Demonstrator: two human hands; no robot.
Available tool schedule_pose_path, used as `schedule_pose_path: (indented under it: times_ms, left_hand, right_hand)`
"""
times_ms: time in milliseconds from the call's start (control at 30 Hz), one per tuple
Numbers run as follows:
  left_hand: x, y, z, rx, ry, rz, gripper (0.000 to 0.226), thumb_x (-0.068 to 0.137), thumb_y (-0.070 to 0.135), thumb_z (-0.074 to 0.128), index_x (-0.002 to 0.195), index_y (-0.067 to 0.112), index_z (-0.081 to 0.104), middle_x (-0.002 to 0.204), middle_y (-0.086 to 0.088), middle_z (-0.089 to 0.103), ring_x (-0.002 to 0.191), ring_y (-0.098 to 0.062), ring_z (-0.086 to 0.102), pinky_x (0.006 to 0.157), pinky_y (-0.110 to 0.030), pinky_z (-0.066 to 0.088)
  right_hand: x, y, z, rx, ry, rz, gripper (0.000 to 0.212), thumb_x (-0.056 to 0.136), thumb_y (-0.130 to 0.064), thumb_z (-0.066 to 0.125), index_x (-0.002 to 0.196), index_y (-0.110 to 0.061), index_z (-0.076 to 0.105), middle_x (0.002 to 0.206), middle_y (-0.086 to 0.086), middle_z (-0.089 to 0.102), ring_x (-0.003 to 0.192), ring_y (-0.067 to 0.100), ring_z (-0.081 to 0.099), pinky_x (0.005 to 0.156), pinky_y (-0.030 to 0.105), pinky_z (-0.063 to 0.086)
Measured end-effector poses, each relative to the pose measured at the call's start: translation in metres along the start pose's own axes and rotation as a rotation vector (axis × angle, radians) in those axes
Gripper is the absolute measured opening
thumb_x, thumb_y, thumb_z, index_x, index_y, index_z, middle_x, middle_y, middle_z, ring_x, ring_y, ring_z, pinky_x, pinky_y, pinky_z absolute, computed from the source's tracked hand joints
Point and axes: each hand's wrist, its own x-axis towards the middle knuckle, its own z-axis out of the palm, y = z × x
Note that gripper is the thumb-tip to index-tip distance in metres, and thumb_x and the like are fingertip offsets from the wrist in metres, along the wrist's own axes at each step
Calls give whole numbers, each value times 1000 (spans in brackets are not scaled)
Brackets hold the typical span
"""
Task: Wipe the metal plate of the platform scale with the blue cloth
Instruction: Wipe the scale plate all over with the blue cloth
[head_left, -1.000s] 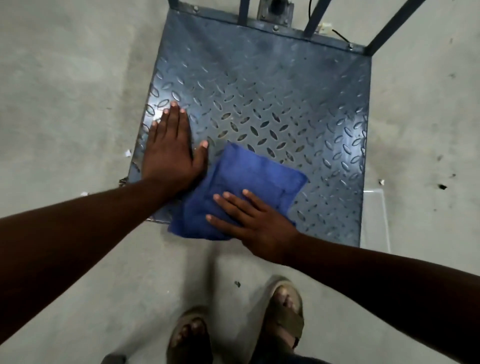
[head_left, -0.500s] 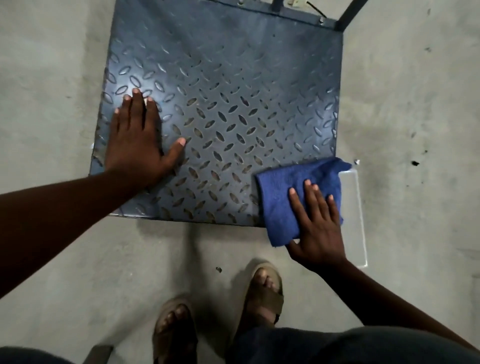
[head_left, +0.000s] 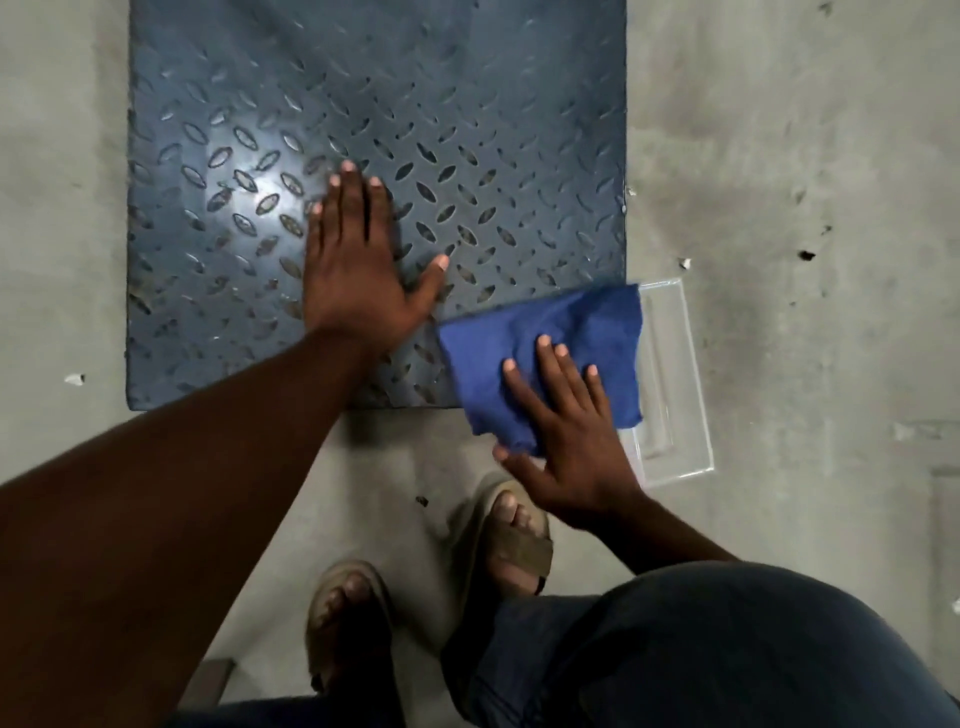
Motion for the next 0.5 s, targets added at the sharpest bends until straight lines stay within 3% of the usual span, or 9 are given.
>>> schedule_pose_path:
  times_ms: [133, 233, 300, 400, 500]
  left_hand:
    - [0, 2, -1, -9, 28, -15, 102, 100, 78, 34, 169, 6, 14, 177, -21, 6, 165, -33, 7, 135, -46, 4]
    - [0, 2, -1, -4, 42, -23, 101, 100, 77, 34, 169, 6, 16, 177, -21, 7, 165, -33, 8, 135, -46, 5]
    - [0, 2, 0, -8, 44, -23, 101, 100, 77, 35, 169, 6, 16, 177, -21, 8, 165, -33, 9, 135, -46, 6]
    - [1, 2, -1, -16, 42, -22, 101, 100, 77, 36, 169, 6, 16, 178, -20, 8, 165, -33, 9, 135, -47, 6]
    - [1, 3, 0, -5, 35, -28, 102, 100, 78, 34, 170, 8, 14, 178, -19, 6, 165, -33, 7, 134, -47, 5]
  right_hand:
    - [-26, 11, -2, -108, -116, -129, 106, 83, -87, 52, 166, -32, 15, 174, 6, -4, 160, 24, -6, 128, 56, 7]
    - [-25, 19, -13, 53, -128, -138, 93, 89, -81, 50, 164, -31, 25, 174, 0, 1, 161, 19, 0, 129, 50, 7]
    - [-24, 18, -8, 70, -19, -56, 83, 94, -73, 50, 162, -28, 33, 173, -2, 13, 159, 20, 16, 128, 46, 15]
    - [-19, 14, 15, -96, 85, 19, 81, 91, -50, 71, 160, -24, 37, 170, 5, 24, 151, 27, 33, 122, 47, 29]
    - [-14, 36, 9, -134, 149, 43, 92, 80, -3, 79, 159, -26, 39, 167, 10, 30, 148, 33, 38, 116, 47, 37]
